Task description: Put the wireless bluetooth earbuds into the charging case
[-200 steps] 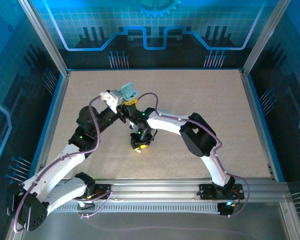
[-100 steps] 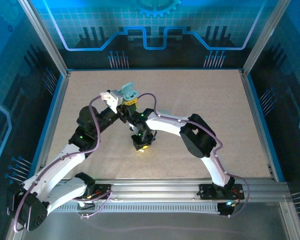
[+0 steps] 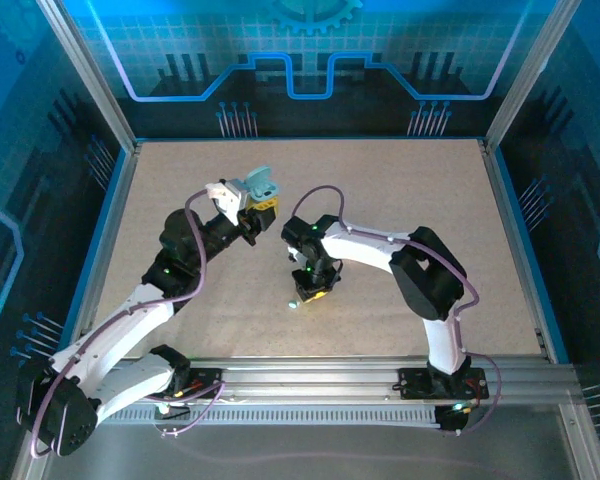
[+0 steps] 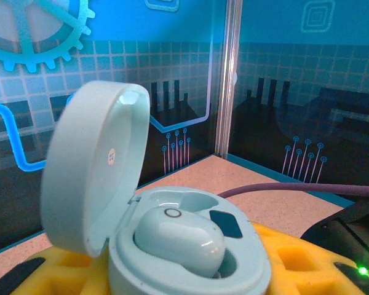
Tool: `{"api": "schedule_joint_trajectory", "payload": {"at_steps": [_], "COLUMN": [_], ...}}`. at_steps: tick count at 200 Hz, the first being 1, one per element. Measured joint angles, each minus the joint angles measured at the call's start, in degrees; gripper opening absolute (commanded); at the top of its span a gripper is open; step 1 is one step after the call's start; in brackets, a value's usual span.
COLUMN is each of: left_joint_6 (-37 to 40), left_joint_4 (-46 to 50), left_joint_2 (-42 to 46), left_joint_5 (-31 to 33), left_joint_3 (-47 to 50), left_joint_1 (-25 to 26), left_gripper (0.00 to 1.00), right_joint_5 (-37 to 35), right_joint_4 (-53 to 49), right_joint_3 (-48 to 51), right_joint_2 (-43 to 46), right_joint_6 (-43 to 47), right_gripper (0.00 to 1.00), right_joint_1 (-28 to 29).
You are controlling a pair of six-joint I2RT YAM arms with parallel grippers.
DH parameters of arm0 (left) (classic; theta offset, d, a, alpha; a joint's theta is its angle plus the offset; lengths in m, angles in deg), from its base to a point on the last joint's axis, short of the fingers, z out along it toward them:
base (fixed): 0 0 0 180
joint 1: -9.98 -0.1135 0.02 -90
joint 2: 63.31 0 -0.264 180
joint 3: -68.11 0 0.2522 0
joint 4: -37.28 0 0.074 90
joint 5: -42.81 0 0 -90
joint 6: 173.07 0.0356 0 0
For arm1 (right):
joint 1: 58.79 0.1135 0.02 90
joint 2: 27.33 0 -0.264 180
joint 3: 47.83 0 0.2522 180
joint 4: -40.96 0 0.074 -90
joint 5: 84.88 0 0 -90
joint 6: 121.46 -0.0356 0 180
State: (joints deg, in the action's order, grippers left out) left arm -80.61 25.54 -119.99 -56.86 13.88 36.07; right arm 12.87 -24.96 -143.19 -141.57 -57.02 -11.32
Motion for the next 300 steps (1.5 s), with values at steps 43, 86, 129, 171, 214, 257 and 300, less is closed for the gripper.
{"api": "schedule_joint_trajectory", "payload": {"at_steps": [43, 86, 129, 171, 214, 257, 300], "left_joint_6": [0.0, 0.02, 0.02, 0.02, 0.02, 0.0, 0.0], "left_joint_4": [0.0, 0.02, 0.04, 0.07, 0.26, 0.44, 0.44], "left_joint_2": [0.24, 1.7, 1.99, 2.01, 2.01, 2.01, 2.01], "left_joint_5": [0.02, 0.04, 0.02, 0.02, 0.02, 0.02, 0.02], "left_joint_3": [0.0, 0.0, 0.0, 0.0, 0.0, 0.0, 0.0], "left_joint_1": [0.0, 0.0, 0.0, 0.0, 0.0, 0.0, 0.0], "left_gripper": [0.34, 0.34, 0.34, 0.34, 0.34, 0.34, 0.34], "right_joint_5": [1.62, 3.17, 4.7, 4.68, 4.13, 2.91, 3.19], "right_joint_4": [0.85, 0.76, -0.39, -1.88, -3.45, -4.92, -5.29], "right_joint_3": [-2.6, -8.26, -8.87, -9.99, -10.93, -11.54, -12.48], "right_joint_2": [0.09, -2.99, -6.56, -8.33, -8.83, -9.16, -9.16], "right_joint_6": [2.93, 6.86, 9.75, 11.5, 12.55, 12.98, 13.0], "right_gripper": [0.36, 0.38, 0.37, 0.34, 0.32, 0.36, 0.38], "right_joint_1": [0.9, 2.56, 3.1, 4.28, 4.66, 4.68, 4.68]}}
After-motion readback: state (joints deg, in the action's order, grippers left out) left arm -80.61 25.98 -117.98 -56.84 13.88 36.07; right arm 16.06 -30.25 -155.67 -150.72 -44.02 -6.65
